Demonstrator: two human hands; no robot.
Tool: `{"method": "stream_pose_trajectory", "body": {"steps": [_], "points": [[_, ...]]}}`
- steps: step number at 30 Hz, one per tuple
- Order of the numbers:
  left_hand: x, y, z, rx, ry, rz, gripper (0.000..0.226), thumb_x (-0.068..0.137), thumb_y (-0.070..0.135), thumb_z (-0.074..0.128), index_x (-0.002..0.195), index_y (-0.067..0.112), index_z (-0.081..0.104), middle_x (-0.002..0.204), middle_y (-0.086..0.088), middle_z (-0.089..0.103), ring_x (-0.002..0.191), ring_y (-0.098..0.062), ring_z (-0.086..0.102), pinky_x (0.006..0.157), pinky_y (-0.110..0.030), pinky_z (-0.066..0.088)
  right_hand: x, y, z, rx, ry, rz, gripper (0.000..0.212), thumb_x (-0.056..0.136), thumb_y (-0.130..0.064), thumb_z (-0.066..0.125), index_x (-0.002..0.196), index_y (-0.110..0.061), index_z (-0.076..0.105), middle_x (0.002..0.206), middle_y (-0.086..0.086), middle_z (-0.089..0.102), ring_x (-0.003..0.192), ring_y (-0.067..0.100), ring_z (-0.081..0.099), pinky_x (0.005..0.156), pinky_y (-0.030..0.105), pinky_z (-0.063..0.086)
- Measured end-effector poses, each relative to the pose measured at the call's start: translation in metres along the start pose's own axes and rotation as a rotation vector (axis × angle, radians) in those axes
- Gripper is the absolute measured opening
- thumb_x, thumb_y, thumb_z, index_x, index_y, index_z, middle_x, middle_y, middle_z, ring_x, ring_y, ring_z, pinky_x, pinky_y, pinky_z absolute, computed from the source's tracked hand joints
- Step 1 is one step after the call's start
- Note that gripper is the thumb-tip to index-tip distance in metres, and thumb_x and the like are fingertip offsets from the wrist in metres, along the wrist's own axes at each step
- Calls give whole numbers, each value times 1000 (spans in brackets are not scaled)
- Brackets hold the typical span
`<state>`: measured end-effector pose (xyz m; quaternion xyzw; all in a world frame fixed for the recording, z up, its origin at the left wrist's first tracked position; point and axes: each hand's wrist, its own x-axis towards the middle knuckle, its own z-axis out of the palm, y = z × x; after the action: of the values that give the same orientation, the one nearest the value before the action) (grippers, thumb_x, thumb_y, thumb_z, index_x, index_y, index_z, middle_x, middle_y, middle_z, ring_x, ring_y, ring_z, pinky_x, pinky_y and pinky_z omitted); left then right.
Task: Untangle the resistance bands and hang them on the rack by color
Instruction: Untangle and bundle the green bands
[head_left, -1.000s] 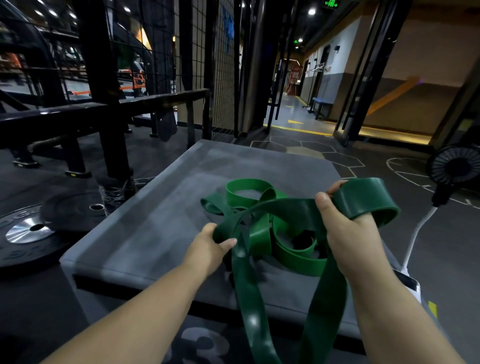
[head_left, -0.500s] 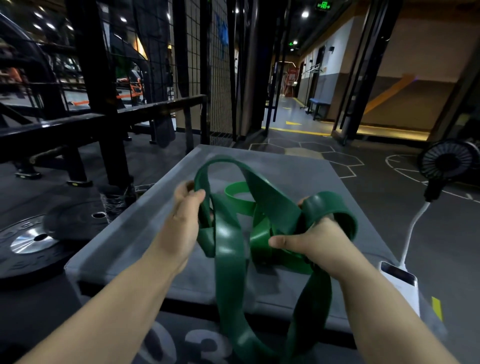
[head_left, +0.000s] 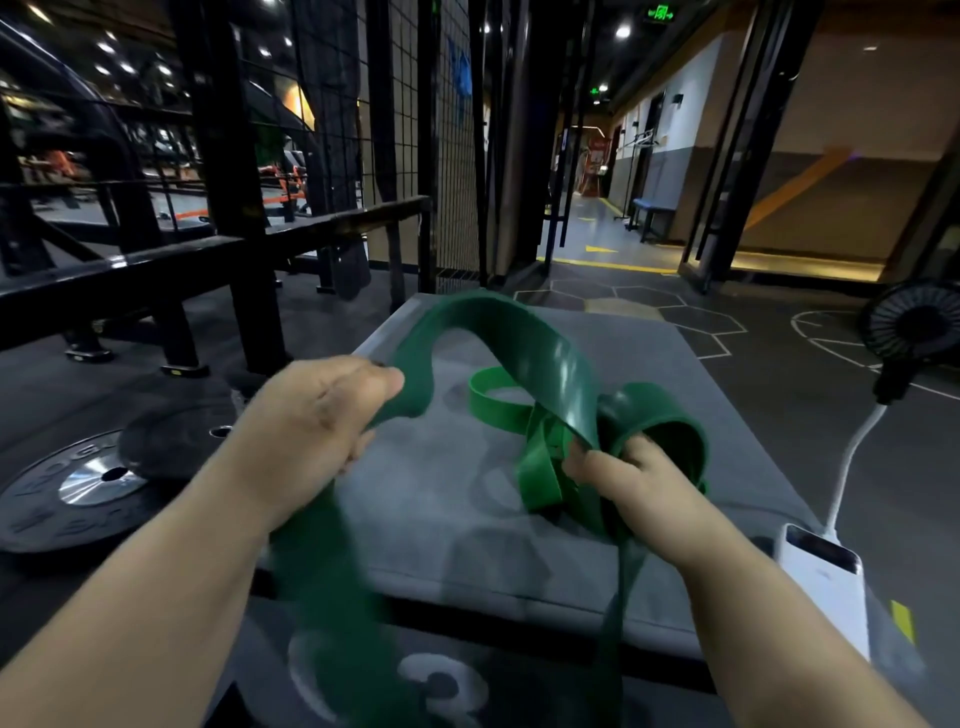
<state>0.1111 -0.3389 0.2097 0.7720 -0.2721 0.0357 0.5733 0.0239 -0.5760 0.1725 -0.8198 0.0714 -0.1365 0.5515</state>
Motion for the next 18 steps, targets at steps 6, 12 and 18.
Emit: {"method": "stream_pose_trajectory", "body": {"steps": [6, 12, 18], "points": [[1, -3, 13, 69, -229, -54, 43, 82, 39, 39, 55, 11, 58, 64, 2, 62, 63, -11, 57, 72, -33, 44, 6, 10, 1, 279, -162, -25, 53, 65, -33, 59, 92, 12, 57, 75, 18, 55, 75, 29, 52, 76, 44, 42], [3, -15, 23, -293, -425, -156, 32, 91, 29, 47, 96, 12, 73, 103, -1, 73, 101, -12, 66, 94, -26, 50, 8, 23, 4, 554, -369, 103, 47, 71, -9, 46, 114, 6, 58, 88, 27, 65, 87, 37, 66, 82, 42, 55], [9, -15, 30, -698, -326, -320, 32, 102, 20, 29, 83, 9, 52, 58, 3, 50, 50, -11, 46, 61, -29, 49, 3, 26, 15, 560, -642, 127, 49, 63, -15, 56, 109, -2, 67, 93, 25, 69, 91, 36, 64, 84, 42, 53]]}}
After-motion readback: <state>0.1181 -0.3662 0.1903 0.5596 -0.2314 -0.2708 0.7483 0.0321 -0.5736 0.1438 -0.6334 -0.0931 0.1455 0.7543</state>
